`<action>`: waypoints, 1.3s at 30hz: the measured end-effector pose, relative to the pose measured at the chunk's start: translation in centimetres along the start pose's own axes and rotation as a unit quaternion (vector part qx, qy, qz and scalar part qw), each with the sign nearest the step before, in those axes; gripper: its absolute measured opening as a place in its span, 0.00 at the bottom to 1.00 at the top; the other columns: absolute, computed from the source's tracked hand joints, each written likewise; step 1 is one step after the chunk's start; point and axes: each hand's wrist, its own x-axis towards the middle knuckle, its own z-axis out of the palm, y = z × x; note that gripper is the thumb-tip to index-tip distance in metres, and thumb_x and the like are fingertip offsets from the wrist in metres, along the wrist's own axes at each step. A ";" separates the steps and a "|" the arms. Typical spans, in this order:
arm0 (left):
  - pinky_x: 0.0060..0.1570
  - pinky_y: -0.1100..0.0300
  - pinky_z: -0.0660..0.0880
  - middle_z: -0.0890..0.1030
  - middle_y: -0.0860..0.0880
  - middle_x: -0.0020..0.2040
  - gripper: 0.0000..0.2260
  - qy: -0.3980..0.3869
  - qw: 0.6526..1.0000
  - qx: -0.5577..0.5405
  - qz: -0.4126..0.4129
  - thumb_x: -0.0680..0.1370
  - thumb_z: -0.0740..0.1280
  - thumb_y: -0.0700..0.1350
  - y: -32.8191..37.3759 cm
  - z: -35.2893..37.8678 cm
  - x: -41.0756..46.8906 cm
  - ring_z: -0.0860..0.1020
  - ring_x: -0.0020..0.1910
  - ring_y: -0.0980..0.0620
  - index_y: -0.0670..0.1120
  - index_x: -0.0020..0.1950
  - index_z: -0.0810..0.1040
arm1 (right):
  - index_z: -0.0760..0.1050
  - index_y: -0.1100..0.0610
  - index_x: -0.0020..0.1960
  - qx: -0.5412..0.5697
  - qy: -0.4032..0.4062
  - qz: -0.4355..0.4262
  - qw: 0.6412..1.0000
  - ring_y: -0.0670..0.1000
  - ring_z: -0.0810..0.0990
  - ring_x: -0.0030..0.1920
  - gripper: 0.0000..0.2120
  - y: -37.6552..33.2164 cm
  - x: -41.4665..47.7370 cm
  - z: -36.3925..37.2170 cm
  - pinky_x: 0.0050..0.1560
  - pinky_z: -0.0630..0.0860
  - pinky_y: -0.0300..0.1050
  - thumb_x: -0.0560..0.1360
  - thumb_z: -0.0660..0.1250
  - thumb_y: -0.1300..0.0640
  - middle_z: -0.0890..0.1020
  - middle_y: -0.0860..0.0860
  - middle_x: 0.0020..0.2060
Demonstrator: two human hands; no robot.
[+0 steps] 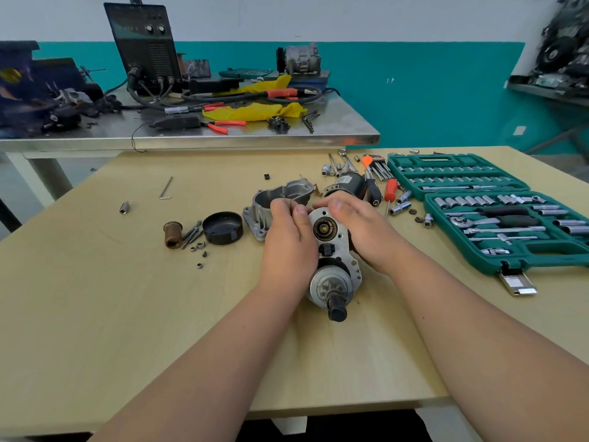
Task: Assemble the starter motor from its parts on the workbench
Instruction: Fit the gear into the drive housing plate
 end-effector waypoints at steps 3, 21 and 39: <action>0.30 0.72 0.66 0.73 0.56 0.38 0.05 0.000 1.000 0.008 0.006 0.84 0.53 0.45 0.0 0.0 -0.1 0.73 0.34 0.69 0.48 0.49 0.63 | 0.77 0.59 0.58 -0.004 -0.006 0.000 1.000 0.35 0.75 0.51 0.13 -0.1 -0.2 -0.2 0.48 0.68 0.22 0.82 0.56 0.55 0.80 0.49 0.53; 0.28 0.70 0.64 0.72 0.54 0.35 0.06 -0.009 1.000 0.015 0.007 0.84 0.54 0.47 0.0 0.0 0.1 0.72 0.32 0.67 0.47 0.50 0.65 | 0.77 0.62 0.60 0.016 -0.006 -0.001 1.000 0.34 0.79 0.48 0.14 -0.6 -0.5 -0.4 0.45 0.70 0.24 0.82 0.54 0.61 0.82 0.55 0.54; 0.28 0.71 0.65 0.72 0.55 0.35 0.06 -0.003 1.000 0.011 -0.006 0.84 0.54 0.47 0.2 0.0 0.0 0.72 0.32 0.68 0.48 0.49 0.64 | 0.78 0.55 0.55 0.039 0.016 -0.004 0.999 0.40 0.80 0.48 0.16 -0.5 -0.4 0.2 0.46 0.73 0.31 0.70 0.60 0.53 0.82 0.53 0.51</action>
